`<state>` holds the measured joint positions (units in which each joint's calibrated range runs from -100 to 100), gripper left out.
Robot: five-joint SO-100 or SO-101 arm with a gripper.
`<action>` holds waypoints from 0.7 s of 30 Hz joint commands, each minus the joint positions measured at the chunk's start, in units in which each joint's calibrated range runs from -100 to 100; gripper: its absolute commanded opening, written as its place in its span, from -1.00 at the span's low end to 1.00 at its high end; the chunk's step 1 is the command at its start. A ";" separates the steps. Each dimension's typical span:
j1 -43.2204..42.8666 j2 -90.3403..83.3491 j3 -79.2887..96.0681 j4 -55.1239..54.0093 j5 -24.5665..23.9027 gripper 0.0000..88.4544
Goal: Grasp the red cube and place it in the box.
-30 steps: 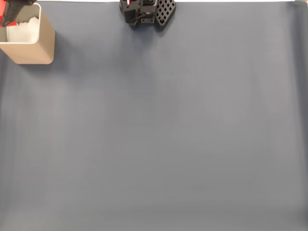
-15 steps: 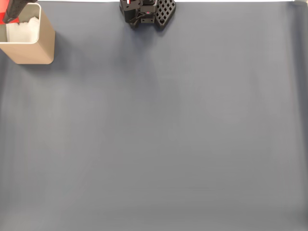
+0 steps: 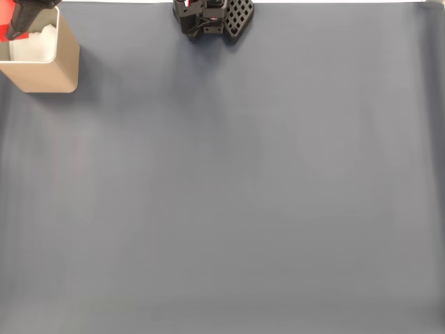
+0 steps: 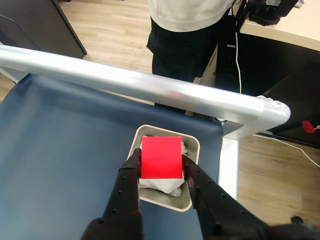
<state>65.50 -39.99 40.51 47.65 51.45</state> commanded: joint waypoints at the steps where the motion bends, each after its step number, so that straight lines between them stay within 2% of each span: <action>1: -0.59 -2.47 -0.91 -0.69 0.63 -1.00; 16: -0.02 -4.81 2.47 -0.77 1.17 -1.00; 18: -0.02 -4.98 2.56 -0.60 1.17 -0.90; 21: -0.02 -5.33 3.11 -0.44 1.12 -0.57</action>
<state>65.28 -43.03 43.76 47.65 52.23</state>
